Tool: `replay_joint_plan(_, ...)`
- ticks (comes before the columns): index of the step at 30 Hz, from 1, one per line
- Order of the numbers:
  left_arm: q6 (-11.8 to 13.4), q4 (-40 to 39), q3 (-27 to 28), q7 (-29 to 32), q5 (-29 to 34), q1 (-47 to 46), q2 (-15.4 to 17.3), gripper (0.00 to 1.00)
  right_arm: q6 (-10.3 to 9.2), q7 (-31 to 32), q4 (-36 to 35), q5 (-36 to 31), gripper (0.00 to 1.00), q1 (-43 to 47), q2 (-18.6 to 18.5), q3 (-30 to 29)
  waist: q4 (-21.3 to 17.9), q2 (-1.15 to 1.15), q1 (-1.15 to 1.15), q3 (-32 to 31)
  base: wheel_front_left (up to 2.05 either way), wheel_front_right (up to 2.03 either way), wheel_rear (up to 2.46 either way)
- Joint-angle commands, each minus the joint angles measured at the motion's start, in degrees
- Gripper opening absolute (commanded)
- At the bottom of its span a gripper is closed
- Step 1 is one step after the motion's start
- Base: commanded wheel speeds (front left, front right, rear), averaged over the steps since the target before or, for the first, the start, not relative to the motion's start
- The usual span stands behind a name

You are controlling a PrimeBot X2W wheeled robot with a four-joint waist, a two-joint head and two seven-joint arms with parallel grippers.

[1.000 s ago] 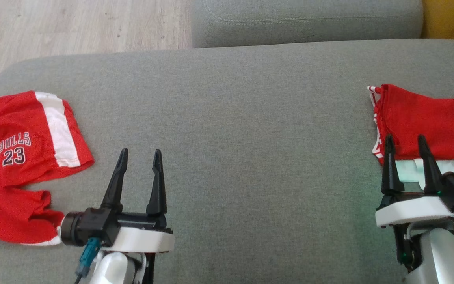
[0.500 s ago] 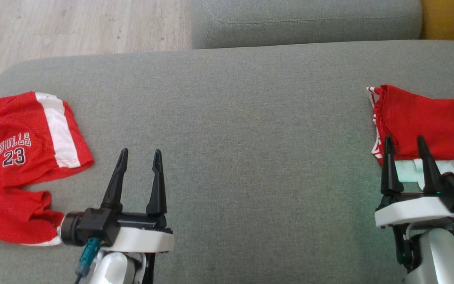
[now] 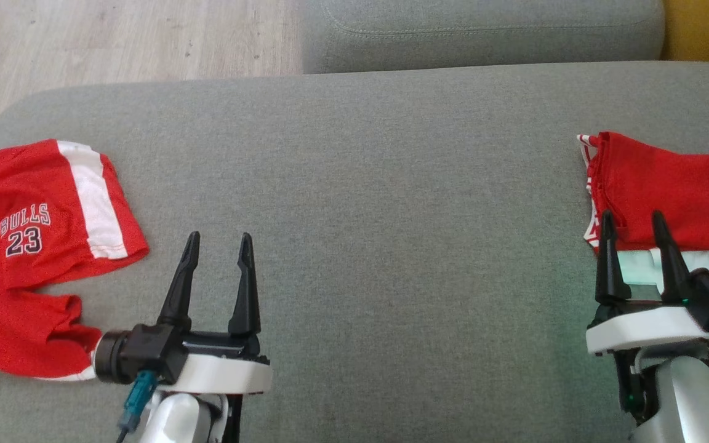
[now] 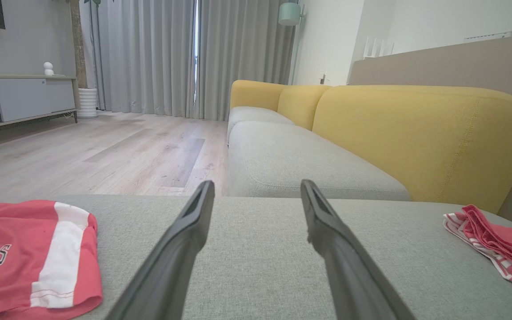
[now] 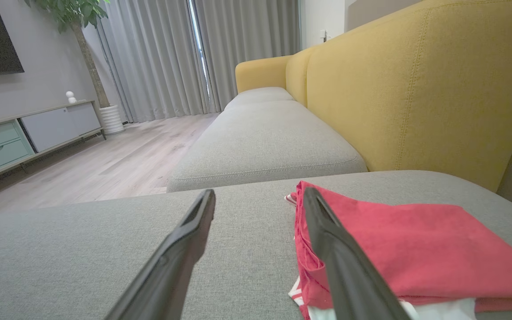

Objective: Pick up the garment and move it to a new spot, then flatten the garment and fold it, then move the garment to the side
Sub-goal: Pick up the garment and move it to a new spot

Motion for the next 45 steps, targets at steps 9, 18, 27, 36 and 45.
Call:
replay_joint_plan(9, 0.2, -2.2, 2.1, -0.4, -0.6, -2.3, 0.1, 1.0, 0.39, -0.6, -1.8, 0.2, 1.0, -1.4, -0.3, 1.2, 0.0, 0.0, 0.0, 0.1, 0.0, 0.0, 0.0)
replay_joint_plan(18, 0.1, -2.0, 2.2, -0.4, -0.6, -2.3, 0.1, 1.0, 0.39, -0.6, -1.9, 0.3, 1.0, -1.4, -0.3, 1.2, 0.2, 0.0, 0.0, -0.1, 0.0, 0.0, 0.0)
replay_joint_plan(27, 0.4, -1.8, 3.0, -0.4, -0.4, -1.7, 0.1, 1.0, 0.39, -0.6, -3.3, 1.1, 1.0, 0.2, -0.3, 4.3, 5.9, 0.0, 0.0, -1.3, 0.0, 0.0, 0.0)
replay_joint_plan(36, 0.9, -1.9, 5.5, -0.4, 0.4, -0.2, 0.1, 1.0, 0.39, -0.6, -3.6, 2.3, 1.0, 1.6, -0.3, 7.1, 14.2, 0.0, 0.0, -2.3, 0.0, 0.0, 0.0)
replay_joint_plan(45, 1.2, -2.2, 7.7, -0.4, 0.7, 1.1, 0.1, 1.0, 0.39, -0.6, -3.2, 2.6, 1.0, 2.3, -0.3, 8.2, 19.1, 0.0, 0.0, -2.9, 0.0, 0.0, 0.0)
